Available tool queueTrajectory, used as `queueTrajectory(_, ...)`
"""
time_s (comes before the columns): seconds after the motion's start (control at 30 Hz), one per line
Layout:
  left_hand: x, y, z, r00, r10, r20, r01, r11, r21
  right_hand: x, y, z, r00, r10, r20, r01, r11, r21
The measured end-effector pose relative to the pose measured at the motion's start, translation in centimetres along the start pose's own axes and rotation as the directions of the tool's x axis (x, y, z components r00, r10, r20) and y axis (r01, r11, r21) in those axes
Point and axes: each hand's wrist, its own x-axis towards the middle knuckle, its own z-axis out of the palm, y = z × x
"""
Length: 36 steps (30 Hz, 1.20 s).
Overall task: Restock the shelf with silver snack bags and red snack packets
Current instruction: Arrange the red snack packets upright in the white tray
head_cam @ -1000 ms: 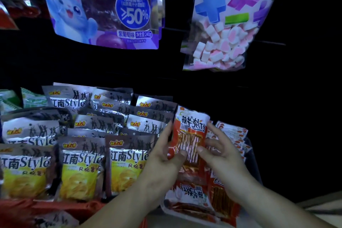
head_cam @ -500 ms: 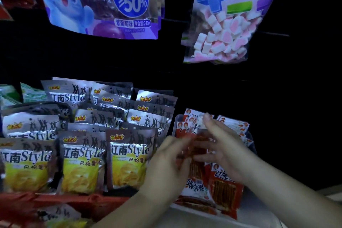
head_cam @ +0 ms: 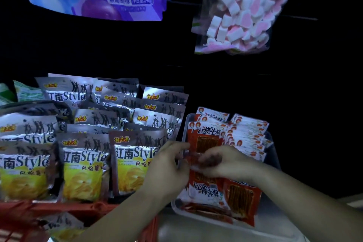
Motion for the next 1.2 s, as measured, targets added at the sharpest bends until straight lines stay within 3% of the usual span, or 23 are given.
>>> queueTrajectory(0.07,0.2,0.0,0.2,1.000,-0.014,0.020,0.014,1.000,0.001,-0.2,0.1,-0.3,0.999,-0.013,-0.033,0.015,0.998,0.055)
queueTrajectory(0.17,0.5,0.0,0.5,0.995,-0.063,0.074,0.065,0.998,-0.021,0.5,0.0,-0.8,0.913,-0.066,-0.402,0.116,0.988,0.102)
queueTrajectory(0.27,1.0,-0.2,0.9,0.989,-0.108,0.104,0.114,0.992,-0.057,2.8,0.8,-1.3,0.799,-0.181,-0.573,0.068,0.975,-0.213)
queueTrajectory(0.33,1.5,-0.3,1.1,0.987,-0.128,0.102,0.137,0.987,-0.086,4.3,1.1,-1.7,0.802,-0.219,-0.556,-0.031,0.914,-0.404)
queueTrajectory(0.47,1.8,-0.9,1.7,0.984,-0.153,0.089,0.163,0.979,-0.119,6.5,1.6,-2.0,0.852,-0.175,-0.493,-0.182,0.785,-0.593)
queueTrajectory(0.67,1.7,-1.2,1.7,0.991,-0.116,0.062,0.122,0.986,-0.117,8.0,3.2,-1.9,0.730,-0.399,-0.556,-0.194,0.659,-0.727)
queueTrajectory(0.8,1.6,-0.8,1.5,0.992,-0.100,0.079,0.107,0.991,-0.086,8.7,3.2,-1.6,0.674,-0.443,-0.591,-0.135,0.712,-0.689)
queueTrajectory(1.0,1.6,-0.5,1.2,0.992,-0.103,0.077,0.109,0.991,-0.075,7.3,3.7,-2.7,0.686,-0.452,-0.570,-0.019,0.772,-0.635)
queueTrajectory(1.1,1.8,-0.5,1.1,0.996,-0.080,0.040,0.084,0.990,-0.111,5.5,2.3,-4.1,0.632,-0.489,-0.602,0.081,0.814,-0.575)
queueTrajectory(1.2,2.0,0.8,-0.2,0.997,-0.040,-0.065,0.030,0.990,-0.136,2.4,-0.8,-5.4,0.691,-0.430,-0.581,0.249,0.896,-0.368)
